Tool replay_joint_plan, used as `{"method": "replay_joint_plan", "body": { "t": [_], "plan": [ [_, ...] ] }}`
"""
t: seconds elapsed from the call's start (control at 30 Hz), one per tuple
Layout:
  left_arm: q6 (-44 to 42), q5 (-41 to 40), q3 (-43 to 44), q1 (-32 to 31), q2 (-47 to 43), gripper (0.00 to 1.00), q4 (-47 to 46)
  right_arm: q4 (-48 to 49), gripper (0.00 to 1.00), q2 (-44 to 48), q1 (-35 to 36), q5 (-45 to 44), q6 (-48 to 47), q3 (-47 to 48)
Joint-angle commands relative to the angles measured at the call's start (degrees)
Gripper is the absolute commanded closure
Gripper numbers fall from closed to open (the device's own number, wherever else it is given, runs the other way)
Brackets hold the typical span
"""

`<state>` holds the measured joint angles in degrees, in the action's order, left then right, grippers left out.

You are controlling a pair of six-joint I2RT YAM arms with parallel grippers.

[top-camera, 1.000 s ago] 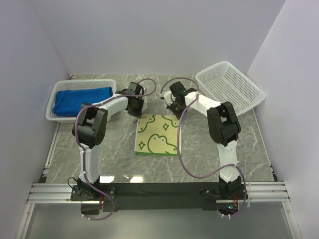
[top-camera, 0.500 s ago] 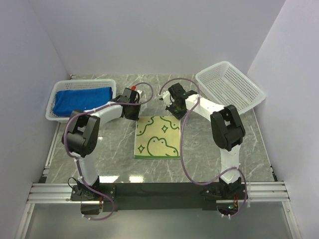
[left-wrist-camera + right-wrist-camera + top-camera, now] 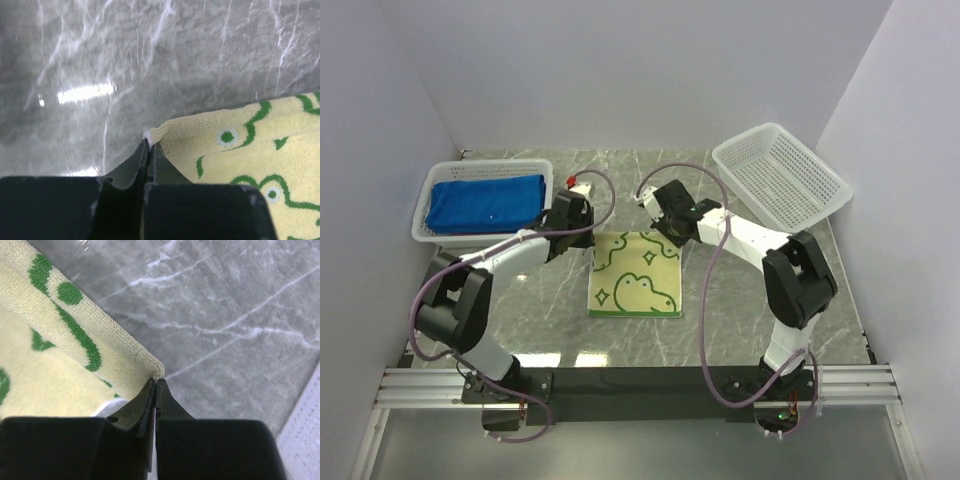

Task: Fold and stack the towels
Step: Fold the towel

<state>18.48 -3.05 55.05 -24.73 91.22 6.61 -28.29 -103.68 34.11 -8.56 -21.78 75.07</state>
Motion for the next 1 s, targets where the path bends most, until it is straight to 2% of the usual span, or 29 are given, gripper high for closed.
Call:
{"method": "replay_joint_plan", "body": {
  "t": [0.0,0.2,0.43,0.77,0.97],
  "plan": [
    [5.7,-7.0,-3.4,-0.8,-4.9,0.99,-1.9,1.6,1.00,6.6,1.7,-6.0,1.6,-3.2],
    [10.3,-11.4,-9.2,-3.3,-11.4,0.99,-1.3,0.4,1.00,11.5,5.5,-6.3,4.8,-8.9],
    [11.4,-13.5,-13.0,-6.1,-17.7,0.99,1.1,-0.4,1.00,16.0,9.4,-7.1,8.3,-14.9],
    [5.3,-12.3,-11.5,-7.0,-24.5,0.99,5.9,0.1,1.00,22.4,10.1,-7.2,10.5,-17.7],
    [8.5,-11.1,-13.2,-7.7,-28.7,0.99,10.2,-2.3,1.00,23.0,10.6,-3.7,11.3,-18.3]
  ]
}}
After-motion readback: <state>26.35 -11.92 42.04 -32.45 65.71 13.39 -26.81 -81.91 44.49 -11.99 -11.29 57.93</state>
